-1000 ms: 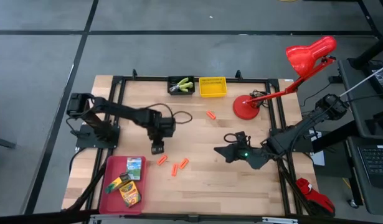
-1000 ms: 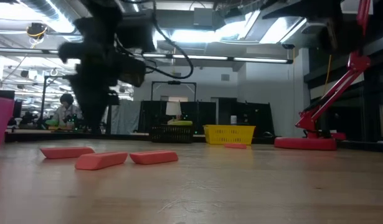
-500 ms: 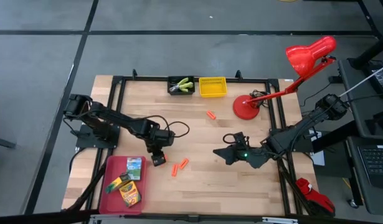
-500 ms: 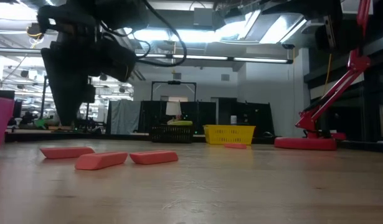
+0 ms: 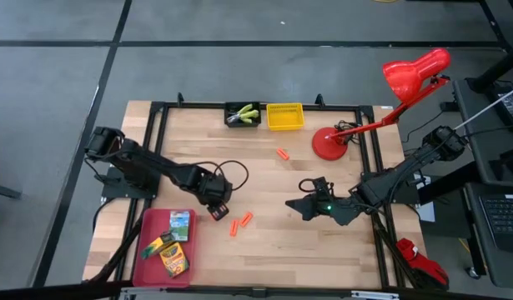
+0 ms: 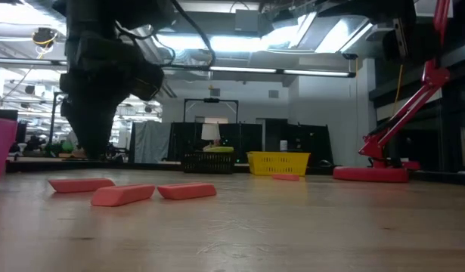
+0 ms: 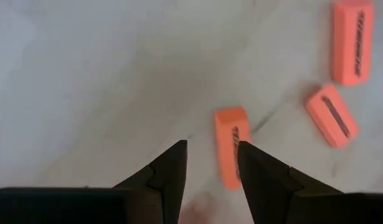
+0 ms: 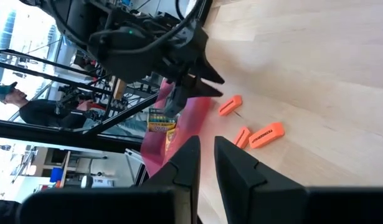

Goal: Pick & Place School Supplies
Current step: Put the orange eraser into the yellow bin

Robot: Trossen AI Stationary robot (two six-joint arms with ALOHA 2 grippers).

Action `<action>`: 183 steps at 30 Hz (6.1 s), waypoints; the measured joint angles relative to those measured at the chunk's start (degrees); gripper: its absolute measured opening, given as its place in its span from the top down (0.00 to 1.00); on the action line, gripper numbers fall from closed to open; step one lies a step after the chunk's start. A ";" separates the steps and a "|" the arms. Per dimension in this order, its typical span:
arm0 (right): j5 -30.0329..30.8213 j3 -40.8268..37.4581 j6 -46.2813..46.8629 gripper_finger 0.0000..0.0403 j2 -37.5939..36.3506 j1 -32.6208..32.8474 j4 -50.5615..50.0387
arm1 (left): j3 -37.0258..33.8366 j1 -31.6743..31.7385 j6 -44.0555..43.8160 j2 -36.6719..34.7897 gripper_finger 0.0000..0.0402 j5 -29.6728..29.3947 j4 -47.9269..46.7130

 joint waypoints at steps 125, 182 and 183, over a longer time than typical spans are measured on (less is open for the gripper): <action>9.10 0.00 -3.51 0.87 -0.72 -3.22 0.00 | 44.09 44.20 50.53 28.23 0.57 11.13 10.22; -28.19 18.85 -44.45 0.51 34.13 -47.62 -33.39 | 7.98 18.38 30.85 -17.57 0.58 -13.04 -4.65; -27.64 18.86 -43.72 0.52 34.19 -47.60 -33.40 | 7.98 18.26 30.49 -17.57 0.58 -12.83 -4.69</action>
